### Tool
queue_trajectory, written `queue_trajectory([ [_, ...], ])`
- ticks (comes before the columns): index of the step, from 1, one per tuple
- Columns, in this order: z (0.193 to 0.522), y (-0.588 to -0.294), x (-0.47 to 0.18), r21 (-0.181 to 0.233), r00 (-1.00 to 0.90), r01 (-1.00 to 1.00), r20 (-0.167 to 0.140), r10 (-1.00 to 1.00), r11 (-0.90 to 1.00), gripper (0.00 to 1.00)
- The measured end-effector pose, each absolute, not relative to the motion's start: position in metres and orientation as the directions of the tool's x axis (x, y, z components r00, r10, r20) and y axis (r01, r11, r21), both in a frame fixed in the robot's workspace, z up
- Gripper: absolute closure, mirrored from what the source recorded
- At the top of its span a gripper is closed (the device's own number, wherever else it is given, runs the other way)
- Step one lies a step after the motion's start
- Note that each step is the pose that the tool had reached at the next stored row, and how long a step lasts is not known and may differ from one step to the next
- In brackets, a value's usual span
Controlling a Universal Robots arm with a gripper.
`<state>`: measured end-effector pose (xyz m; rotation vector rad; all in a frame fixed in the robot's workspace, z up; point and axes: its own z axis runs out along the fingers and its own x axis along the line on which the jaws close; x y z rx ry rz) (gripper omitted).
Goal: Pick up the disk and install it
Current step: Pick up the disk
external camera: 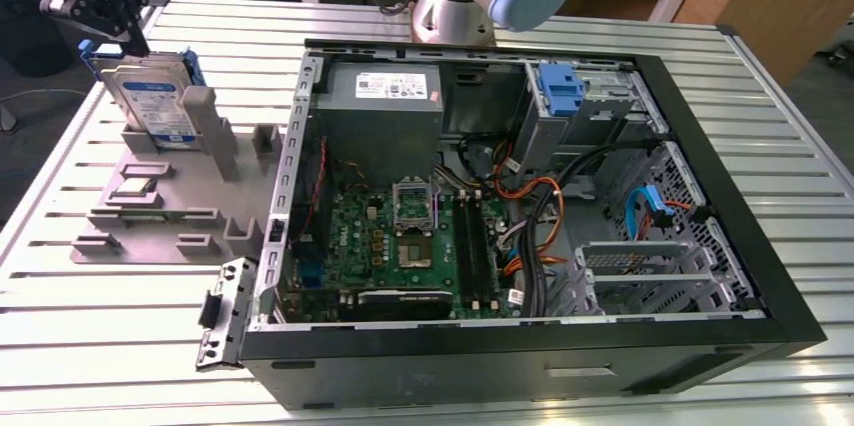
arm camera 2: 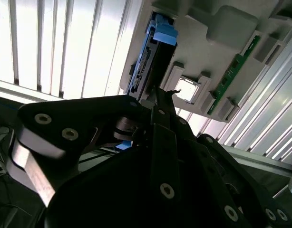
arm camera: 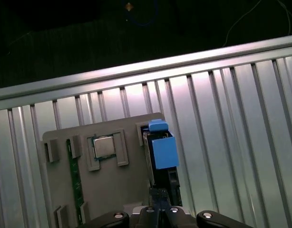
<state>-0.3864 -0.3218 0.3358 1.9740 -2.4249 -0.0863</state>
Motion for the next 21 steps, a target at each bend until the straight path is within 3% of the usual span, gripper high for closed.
queue_trajectory([
  [10, 0.3346, -0.3207, -0.3865, 0.052, -0.169, -0.984, -0.027, -0.985, 0.167, 0.89],
  [21, 0.3324, -0.3206, -0.3893, 0.058, -0.140, -0.989, -0.068, -0.988, 0.136, 0.89],
])
